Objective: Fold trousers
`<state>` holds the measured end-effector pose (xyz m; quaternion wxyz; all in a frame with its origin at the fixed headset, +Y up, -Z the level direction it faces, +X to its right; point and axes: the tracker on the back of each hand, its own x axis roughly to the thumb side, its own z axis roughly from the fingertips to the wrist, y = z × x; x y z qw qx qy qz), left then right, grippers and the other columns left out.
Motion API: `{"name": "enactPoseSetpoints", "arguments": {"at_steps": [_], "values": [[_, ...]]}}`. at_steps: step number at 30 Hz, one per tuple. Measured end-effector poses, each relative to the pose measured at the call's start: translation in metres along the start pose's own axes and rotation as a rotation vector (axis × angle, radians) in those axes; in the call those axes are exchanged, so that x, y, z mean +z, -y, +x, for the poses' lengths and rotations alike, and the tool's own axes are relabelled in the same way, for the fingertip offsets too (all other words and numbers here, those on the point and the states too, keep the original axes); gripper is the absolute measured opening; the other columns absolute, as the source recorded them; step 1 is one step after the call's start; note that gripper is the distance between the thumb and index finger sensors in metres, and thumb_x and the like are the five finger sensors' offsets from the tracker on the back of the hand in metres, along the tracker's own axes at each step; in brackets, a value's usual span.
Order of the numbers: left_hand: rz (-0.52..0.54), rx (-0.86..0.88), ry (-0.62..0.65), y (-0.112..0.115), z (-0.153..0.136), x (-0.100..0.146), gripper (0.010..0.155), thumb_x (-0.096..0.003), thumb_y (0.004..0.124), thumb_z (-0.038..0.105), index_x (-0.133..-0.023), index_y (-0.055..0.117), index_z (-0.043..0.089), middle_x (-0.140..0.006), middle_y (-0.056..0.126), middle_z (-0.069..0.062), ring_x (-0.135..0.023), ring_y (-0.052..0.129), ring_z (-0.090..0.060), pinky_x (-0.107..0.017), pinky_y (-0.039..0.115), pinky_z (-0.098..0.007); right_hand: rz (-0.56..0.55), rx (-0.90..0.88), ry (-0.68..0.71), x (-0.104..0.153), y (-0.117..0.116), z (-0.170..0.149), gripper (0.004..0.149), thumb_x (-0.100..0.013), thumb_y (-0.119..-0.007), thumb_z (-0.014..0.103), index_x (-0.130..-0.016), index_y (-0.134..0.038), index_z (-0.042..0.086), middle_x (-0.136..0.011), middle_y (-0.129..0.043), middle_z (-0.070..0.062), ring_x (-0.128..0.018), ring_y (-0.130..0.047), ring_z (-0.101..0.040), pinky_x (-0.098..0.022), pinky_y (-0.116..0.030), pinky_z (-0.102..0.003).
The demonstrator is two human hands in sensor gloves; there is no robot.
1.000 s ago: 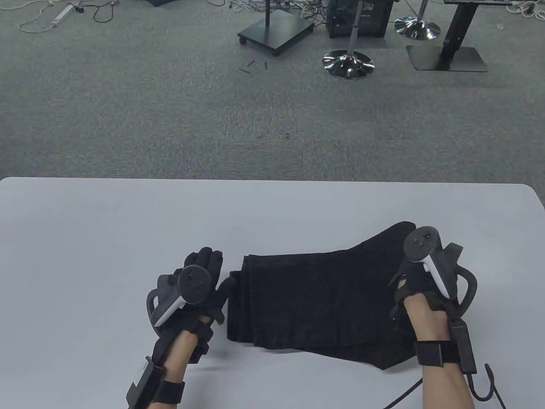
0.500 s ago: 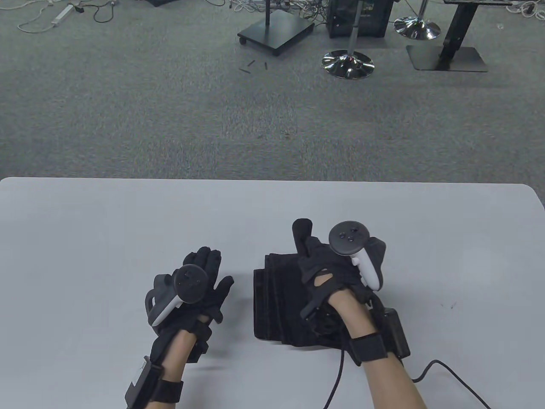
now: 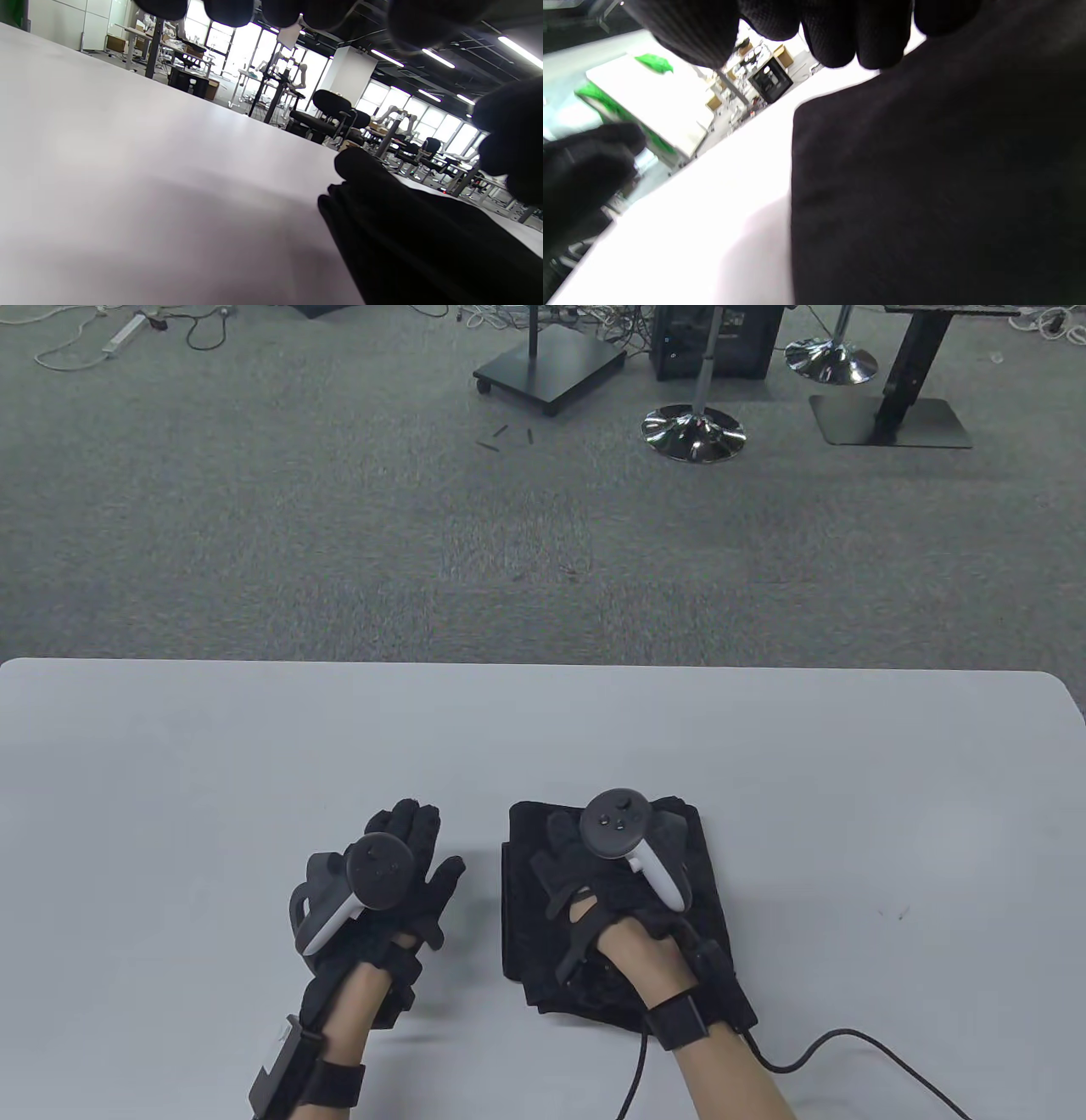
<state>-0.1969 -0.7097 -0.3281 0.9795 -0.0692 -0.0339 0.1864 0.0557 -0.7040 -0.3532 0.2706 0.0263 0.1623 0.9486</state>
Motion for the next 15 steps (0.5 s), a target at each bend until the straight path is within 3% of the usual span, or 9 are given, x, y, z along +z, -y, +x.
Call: {"name": "enactPoseSetpoints", "arguments": {"at_steps": [4,7,12,15], "values": [[0.006,-0.003,0.0,0.001,0.0,0.0,0.075,-0.0572,0.062,0.068,-0.119,0.034,0.037,-0.125,0.03,0.011,-0.122,0.036,-0.029,-0.084,0.042,-0.061,0.185,0.146,0.046,-0.009,-0.057,-0.011,0.071,-0.048,-0.065,0.062,-0.105,-0.028,0.043,-0.115,-0.005,0.007,-0.109,-0.009,-0.034,-0.076,-0.023,-0.064],[0.014,0.006,-0.002,0.0,-0.002,0.001,0.075,-0.0571,0.062,0.067,-0.119,0.034,0.036,-0.125,0.03,0.011,-0.122,0.036,-0.029,-0.084,0.042,-0.061,0.203,0.194,0.01,-0.013,-0.088,-0.019,0.075,-0.046,-0.06,0.069,-0.102,-0.014,0.049,-0.11,0.009,0.011,-0.105,0.008,-0.029,-0.074,-0.009,-0.062],[0.015,0.007,-0.001,0.0,-0.001,0.001,0.074,-0.0572,0.062,0.068,-0.119,0.034,0.036,-0.125,0.03,0.011,-0.122,0.036,-0.029,-0.084,0.042,-0.061,0.09,0.323,0.01,-0.006,-0.102,-0.012,0.073,-0.047,-0.058,0.069,-0.102,-0.014,0.049,-0.111,0.008,0.009,-0.107,0.006,-0.031,-0.075,-0.01,-0.063],[0.011,0.001,-0.001,0.002,-0.001,0.0,0.074,-0.0573,0.062,0.068,-0.119,0.034,0.036,-0.125,0.031,0.011,-0.122,0.036,-0.029,-0.084,0.043,-0.061,0.092,0.321,0.007,-0.005,-0.103,-0.012,0.071,-0.049,-0.057,0.067,-0.102,-0.013,0.049,-0.112,0.008,0.008,-0.107,0.006,-0.031,-0.075,-0.01,-0.063]]}}
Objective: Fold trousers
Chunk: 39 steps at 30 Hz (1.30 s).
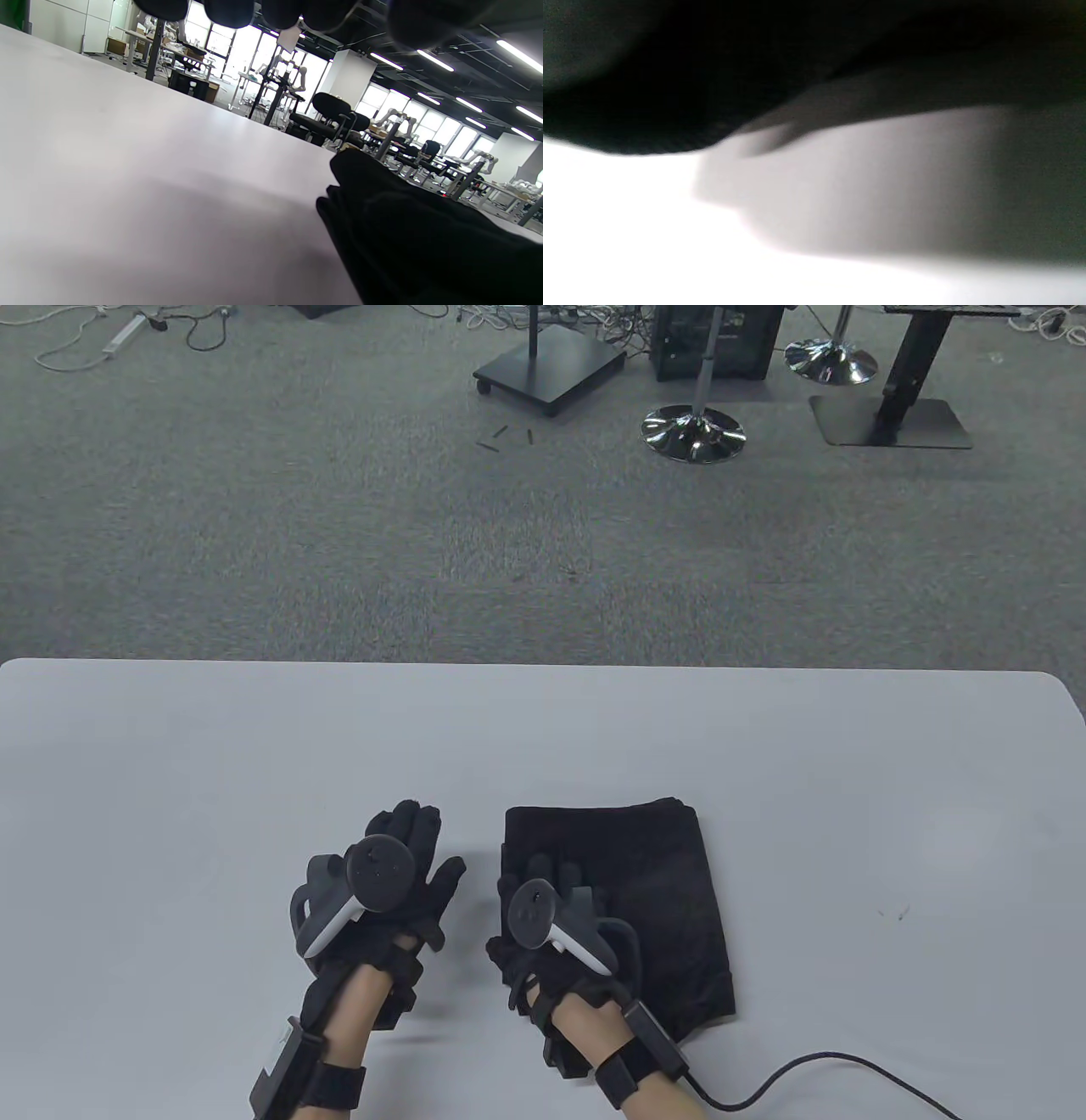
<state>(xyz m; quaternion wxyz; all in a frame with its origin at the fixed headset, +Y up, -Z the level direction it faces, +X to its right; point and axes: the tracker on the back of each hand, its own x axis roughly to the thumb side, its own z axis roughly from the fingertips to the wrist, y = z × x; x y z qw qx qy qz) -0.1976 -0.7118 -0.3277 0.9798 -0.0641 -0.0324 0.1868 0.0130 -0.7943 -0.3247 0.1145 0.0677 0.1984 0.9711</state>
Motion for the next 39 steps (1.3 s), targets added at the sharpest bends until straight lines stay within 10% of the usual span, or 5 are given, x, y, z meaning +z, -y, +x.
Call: {"name": "enactPoseSetpoints", "arguments": {"at_steps": [9,25,39], "values": [[0.018,0.015,-0.017,0.001,-0.006,0.002,0.074,-0.0566,0.063,0.067,-0.118,0.037,0.036,-0.124,0.033,0.01,-0.121,0.039,-0.029,-0.083,0.044,-0.061,0.02,-0.048,-0.075,-0.005,0.015,-0.027,0.067,-0.051,-0.062,0.06,-0.102,-0.019,0.052,-0.113,0.005,0.014,-0.109,0.003,-0.027,-0.077,-0.011,-0.062],[0.032,0.041,-0.013,-0.001,-0.007,0.004,0.074,-0.0564,0.063,0.067,-0.118,0.038,0.035,-0.124,0.035,0.01,-0.121,0.041,-0.03,-0.083,0.045,-0.061,-0.05,0.04,-0.682,0.01,0.092,-0.224,0.062,-0.053,-0.065,0.043,-0.102,-0.028,0.048,-0.116,-0.012,0.007,-0.111,-0.018,-0.032,-0.079,-0.023,-0.062],[-0.004,0.014,-0.015,0.01,-0.007,0.001,0.073,-0.0564,0.063,0.067,-0.118,0.038,0.035,-0.124,0.035,0.01,-0.121,0.041,-0.03,-0.083,0.045,-0.061,-0.24,-0.083,-0.47,0.012,0.1,-0.186,0.064,-0.049,-0.067,0.055,-0.104,-0.046,0.03,-0.115,-0.041,-0.003,-0.108,-0.042,-0.039,-0.075,-0.042,-0.063]]}}
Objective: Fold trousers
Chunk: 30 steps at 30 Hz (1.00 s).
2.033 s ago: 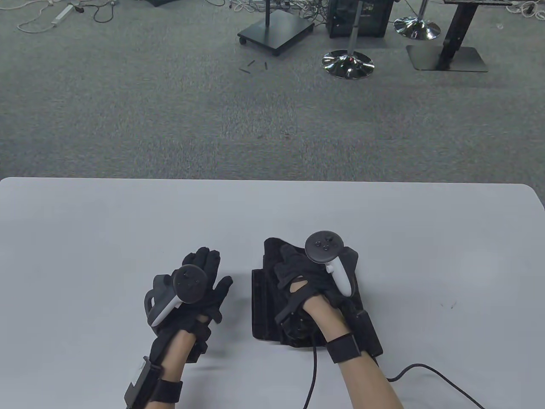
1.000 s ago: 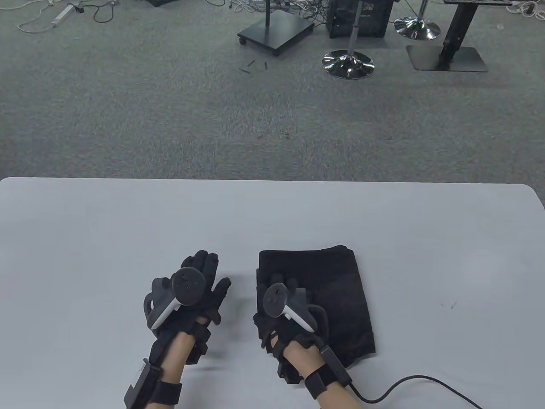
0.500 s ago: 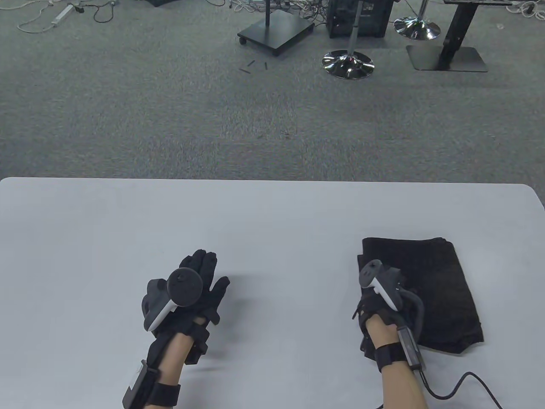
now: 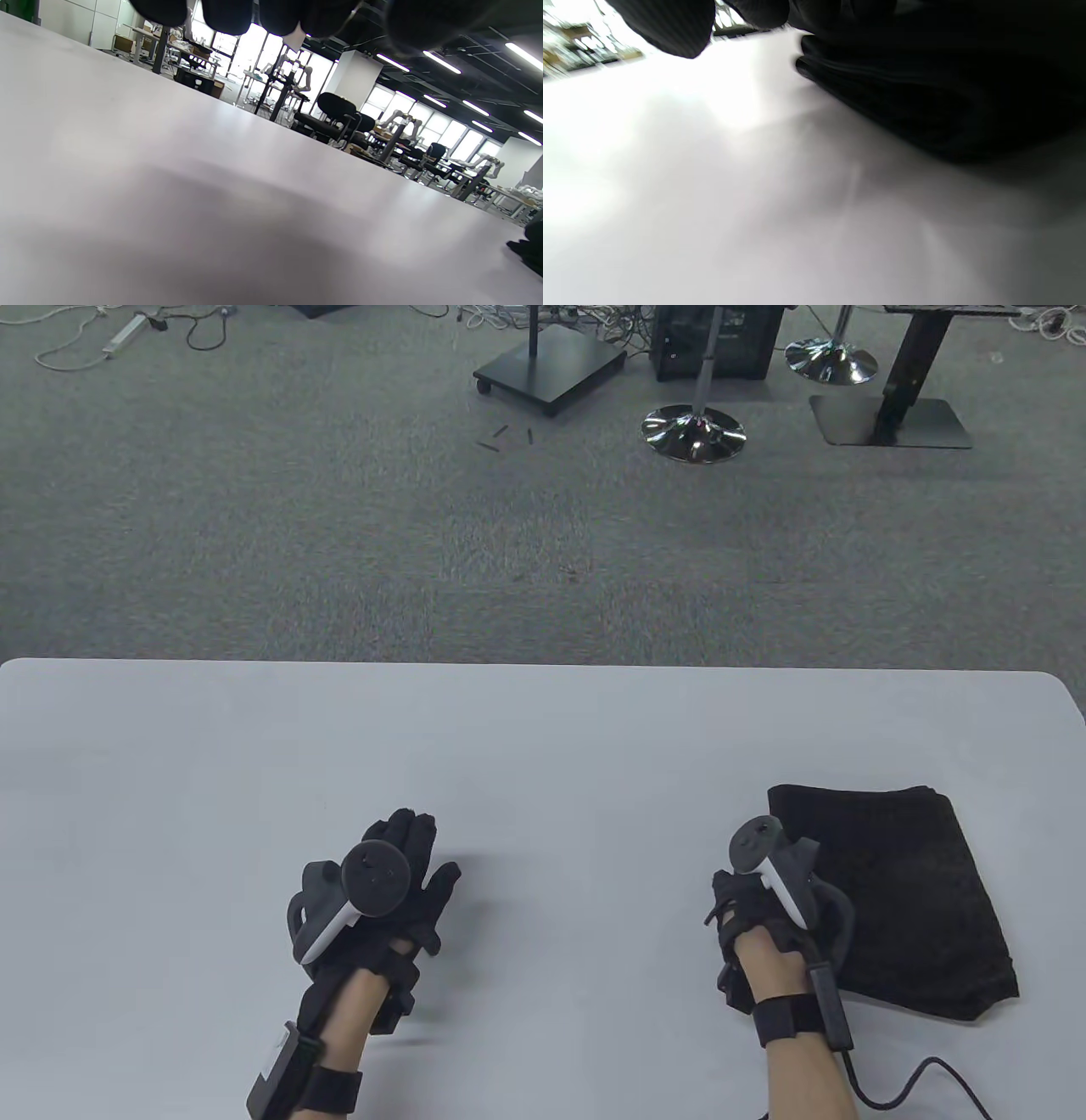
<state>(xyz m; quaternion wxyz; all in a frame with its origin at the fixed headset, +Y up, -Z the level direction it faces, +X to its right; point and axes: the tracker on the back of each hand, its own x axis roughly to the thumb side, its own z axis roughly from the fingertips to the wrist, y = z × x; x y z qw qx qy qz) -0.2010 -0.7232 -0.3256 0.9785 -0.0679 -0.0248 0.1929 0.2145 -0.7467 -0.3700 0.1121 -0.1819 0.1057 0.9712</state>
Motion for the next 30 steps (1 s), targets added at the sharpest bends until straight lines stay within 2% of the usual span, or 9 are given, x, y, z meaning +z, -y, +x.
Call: {"name": "enactPoseSetpoints", "arguments": {"at_steps": [6,13,18,24,30], "values": [[-0.039,-0.026,-0.004,0.012,-0.002,-0.004,0.074,-0.0563,0.063,0.066,-0.118,0.038,0.035,-0.124,0.034,0.01,-0.121,0.039,-0.029,-0.083,0.044,-0.061,-0.129,-0.145,0.223,0.026,-0.002,0.051,0.063,-0.049,-0.068,0.055,-0.104,-0.047,0.03,-0.115,-0.041,-0.003,-0.108,-0.041,-0.038,-0.075,-0.04,-0.063],[-0.038,-0.045,-0.009,0.019,-0.01,-0.004,0.074,-0.0557,0.064,0.066,-0.117,0.038,0.035,-0.123,0.033,0.01,-0.121,0.035,-0.029,-0.084,0.04,-0.059,-0.138,-0.161,0.46,0.055,-0.02,0.104,0.065,-0.049,-0.067,0.056,-0.104,-0.043,0.033,-0.116,-0.031,-0.001,-0.109,-0.031,-0.037,-0.075,-0.033,-0.064],[-0.024,-0.055,-0.004,0.021,-0.014,-0.003,0.075,-0.0556,0.064,0.065,-0.118,0.035,0.036,-0.123,0.028,0.011,-0.121,0.028,-0.027,-0.084,0.037,-0.059,-0.109,-0.088,0.545,0.062,-0.035,0.114,0.066,-0.049,-0.067,0.057,-0.105,-0.041,0.034,-0.117,-0.025,0.0,-0.11,-0.024,-0.035,-0.075,-0.027,-0.065],[-0.021,-0.056,0.001,0.021,-0.016,-0.003,0.077,-0.0554,0.065,0.066,-0.118,0.029,0.037,-0.123,0.018,0.014,-0.121,0.015,-0.024,-0.085,0.027,-0.058,-0.023,-0.01,0.538,0.06,-0.049,0.11,0.069,-0.048,-0.066,0.06,-0.105,-0.033,0.038,-0.115,-0.012,0.002,-0.109,-0.009,-0.031,-0.074,-0.019,-0.064],[-0.018,-0.068,0.006,0.021,-0.016,-0.003,0.079,-0.055,0.064,0.067,-0.117,0.026,0.039,-0.122,0.013,0.016,-0.119,0.01,-0.022,-0.084,0.021,-0.056,-0.012,0.035,0.527,0.06,-0.053,0.111,0.071,-0.048,-0.064,0.062,-0.105,-0.03,0.038,-0.115,-0.009,0.002,-0.108,-0.007,-0.03,-0.074,-0.016,-0.064]]}}
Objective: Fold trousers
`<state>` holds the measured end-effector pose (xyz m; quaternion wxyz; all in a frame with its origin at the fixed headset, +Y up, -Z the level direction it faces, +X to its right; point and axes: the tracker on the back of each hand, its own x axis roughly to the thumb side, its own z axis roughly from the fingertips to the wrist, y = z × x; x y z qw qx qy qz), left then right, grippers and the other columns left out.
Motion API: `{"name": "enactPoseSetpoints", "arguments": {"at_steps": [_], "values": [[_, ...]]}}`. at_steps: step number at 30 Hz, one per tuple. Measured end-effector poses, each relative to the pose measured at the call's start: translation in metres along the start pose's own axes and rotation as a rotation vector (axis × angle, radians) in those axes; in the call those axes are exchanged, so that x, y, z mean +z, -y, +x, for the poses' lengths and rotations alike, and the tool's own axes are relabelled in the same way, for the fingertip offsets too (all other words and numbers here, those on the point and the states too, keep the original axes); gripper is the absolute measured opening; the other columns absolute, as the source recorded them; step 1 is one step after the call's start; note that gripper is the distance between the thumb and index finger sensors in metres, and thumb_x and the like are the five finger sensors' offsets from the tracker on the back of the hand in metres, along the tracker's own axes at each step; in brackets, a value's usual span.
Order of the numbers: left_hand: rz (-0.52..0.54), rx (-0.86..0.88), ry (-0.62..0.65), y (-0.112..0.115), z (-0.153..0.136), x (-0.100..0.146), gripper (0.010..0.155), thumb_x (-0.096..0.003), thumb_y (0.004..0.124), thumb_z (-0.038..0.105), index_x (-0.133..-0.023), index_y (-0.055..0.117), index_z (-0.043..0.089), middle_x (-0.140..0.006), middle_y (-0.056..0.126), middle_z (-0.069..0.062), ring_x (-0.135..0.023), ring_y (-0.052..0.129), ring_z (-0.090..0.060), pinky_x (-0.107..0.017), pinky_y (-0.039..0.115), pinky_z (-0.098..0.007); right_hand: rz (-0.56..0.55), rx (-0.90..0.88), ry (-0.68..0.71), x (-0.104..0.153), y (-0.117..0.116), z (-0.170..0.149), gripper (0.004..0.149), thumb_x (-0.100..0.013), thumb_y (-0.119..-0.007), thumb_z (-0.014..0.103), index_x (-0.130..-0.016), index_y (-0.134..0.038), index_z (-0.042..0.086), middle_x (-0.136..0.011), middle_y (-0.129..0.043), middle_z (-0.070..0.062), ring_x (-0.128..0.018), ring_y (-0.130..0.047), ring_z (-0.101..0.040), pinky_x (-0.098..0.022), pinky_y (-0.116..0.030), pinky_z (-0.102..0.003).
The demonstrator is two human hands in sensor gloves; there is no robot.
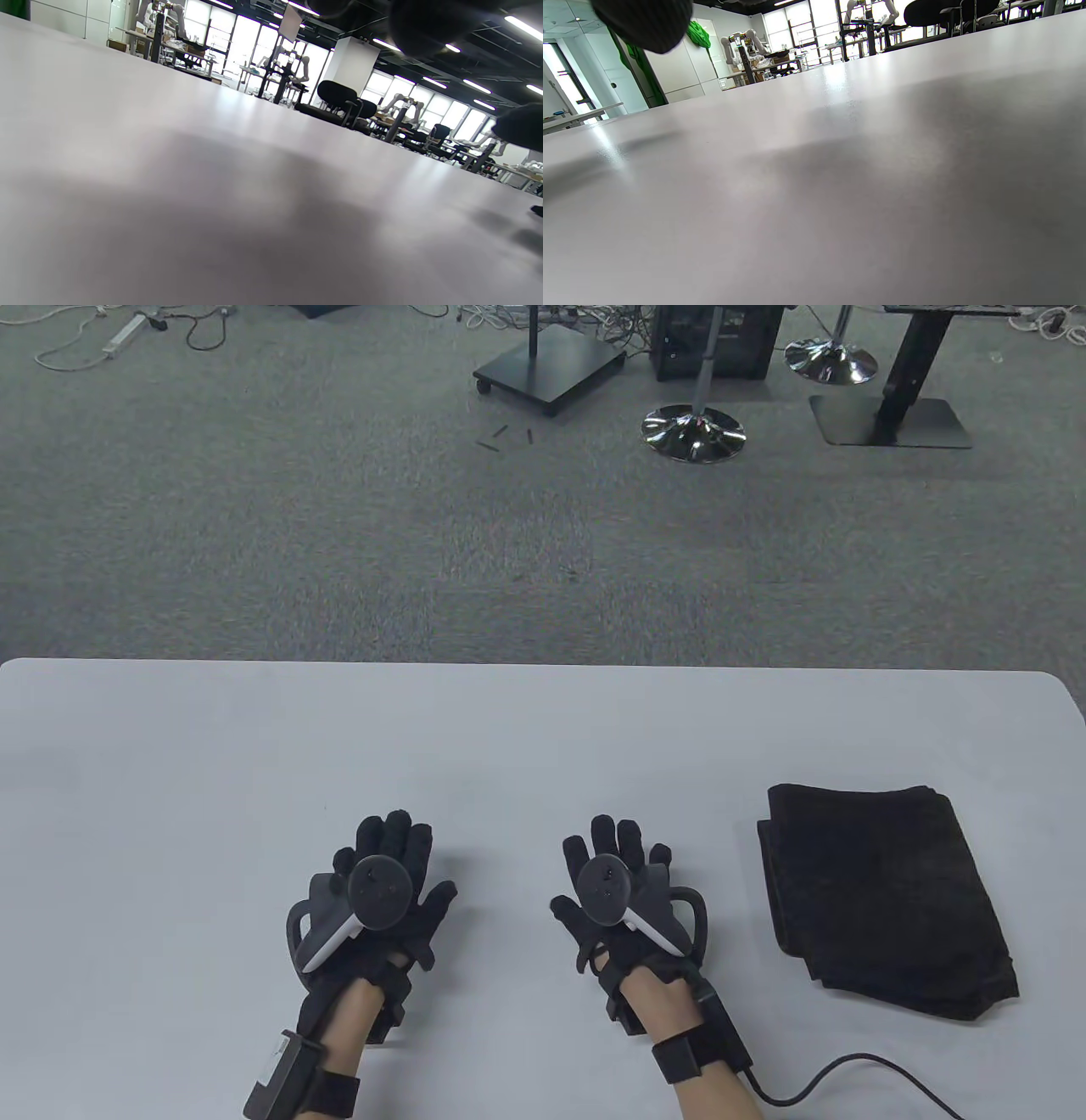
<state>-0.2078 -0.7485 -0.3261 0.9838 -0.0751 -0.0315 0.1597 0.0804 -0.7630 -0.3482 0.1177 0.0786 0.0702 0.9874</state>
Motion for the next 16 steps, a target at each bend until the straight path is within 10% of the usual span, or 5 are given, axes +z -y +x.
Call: {"name": "enactPoseSetpoints", "arguments": {"at_steps": [16], "values": [[-0.015,-0.006,-0.005,0.0008,0.0004,0.0002,0.078,-0.0552,0.064,0.067,-0.117,0.026,0.038,-0.122,0.015,0.015,-0.12,0.011,-0.022,-0.084,0.023,-0.057,0.02,-0.013,-0.033,0.0009,-0.0001,-0.0049,0.07,-0.048,-0.064,0.061,-0.105,-0.032,0.036,-0.115,-0.013,0.0,-0.109,-0.009,-0.031,-0.074,-0.018,-0.065]]}}
